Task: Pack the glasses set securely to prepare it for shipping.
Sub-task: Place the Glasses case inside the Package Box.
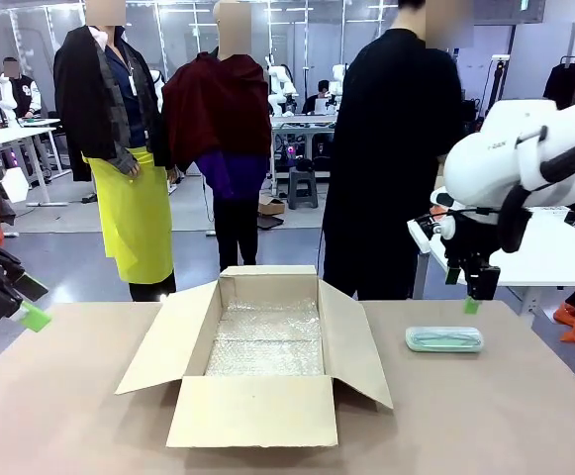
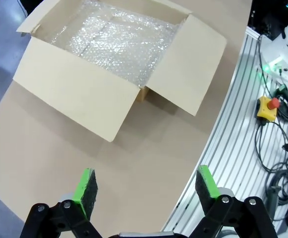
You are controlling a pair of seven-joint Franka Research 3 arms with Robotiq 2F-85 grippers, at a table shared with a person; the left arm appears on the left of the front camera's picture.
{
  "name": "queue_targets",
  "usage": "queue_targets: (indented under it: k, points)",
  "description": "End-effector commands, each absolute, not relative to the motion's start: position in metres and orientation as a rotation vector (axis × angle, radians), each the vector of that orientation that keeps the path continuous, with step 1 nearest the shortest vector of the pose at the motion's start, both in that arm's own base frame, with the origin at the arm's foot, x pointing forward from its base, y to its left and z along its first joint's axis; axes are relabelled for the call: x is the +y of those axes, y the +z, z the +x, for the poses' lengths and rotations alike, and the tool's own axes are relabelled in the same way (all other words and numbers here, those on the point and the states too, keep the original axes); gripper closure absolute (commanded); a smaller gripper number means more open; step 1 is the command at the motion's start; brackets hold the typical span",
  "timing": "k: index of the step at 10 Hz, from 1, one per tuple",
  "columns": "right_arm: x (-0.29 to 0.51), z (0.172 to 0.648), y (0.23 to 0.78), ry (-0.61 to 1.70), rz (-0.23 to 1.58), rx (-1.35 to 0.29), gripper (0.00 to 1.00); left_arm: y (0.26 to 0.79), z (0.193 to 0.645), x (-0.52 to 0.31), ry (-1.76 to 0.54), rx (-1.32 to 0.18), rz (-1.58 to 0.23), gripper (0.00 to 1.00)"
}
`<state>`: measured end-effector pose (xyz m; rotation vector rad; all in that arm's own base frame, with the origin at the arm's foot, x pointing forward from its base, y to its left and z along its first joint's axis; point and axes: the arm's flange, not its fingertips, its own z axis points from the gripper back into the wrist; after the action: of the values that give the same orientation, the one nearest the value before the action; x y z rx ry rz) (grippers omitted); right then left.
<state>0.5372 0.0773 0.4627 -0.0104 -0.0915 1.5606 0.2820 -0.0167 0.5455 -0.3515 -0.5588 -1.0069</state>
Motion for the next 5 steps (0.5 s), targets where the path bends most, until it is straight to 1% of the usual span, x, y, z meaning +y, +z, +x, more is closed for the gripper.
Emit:
queue_targets:
  k: [1, 2, 5]
  points:
    - [0.078, 0.571, 0.447, 1.564, 0.013, -0.047, 0.00, 0.546, 0.282, -0.016, -1.020, -0.564, -0.368, 0.00]
    - [0.079, 0.576, 0.433, 1.554, -0.020, -0.040, 0.00, 0.546, 0.282, -0.016, -1.020, -0.564, -0.368, 0.00]
    - [0.073, 0.586, 0.401, 1.570, -0.037, -0.063, 0.00, 0.546, 0.282, -0.016, -1.020, -0.564, -0.368, 0.00]
